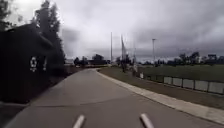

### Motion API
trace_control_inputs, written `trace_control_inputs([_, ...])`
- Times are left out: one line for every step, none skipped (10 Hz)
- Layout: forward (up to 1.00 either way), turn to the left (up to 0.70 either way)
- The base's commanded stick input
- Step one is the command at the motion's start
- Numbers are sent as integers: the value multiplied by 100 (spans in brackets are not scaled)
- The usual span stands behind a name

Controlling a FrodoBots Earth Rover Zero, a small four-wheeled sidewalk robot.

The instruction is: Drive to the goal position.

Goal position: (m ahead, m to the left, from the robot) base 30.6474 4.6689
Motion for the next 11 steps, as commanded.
trace_control_inputs([100, 41])
trace_control_inputs([100, 41])
trace_control_inputs([100, 41])
trace_control_inputs([100, 41])
trace_control_inputs([100, 40])
trace_control_inputs([100, 38])
trace_control_inputs([100, 10])
trace_control_inputs([100, 1])
trace_control_inputs([100, 1])
trace_control_inputs([100, 4])
trace_control_inputs([100, 22])
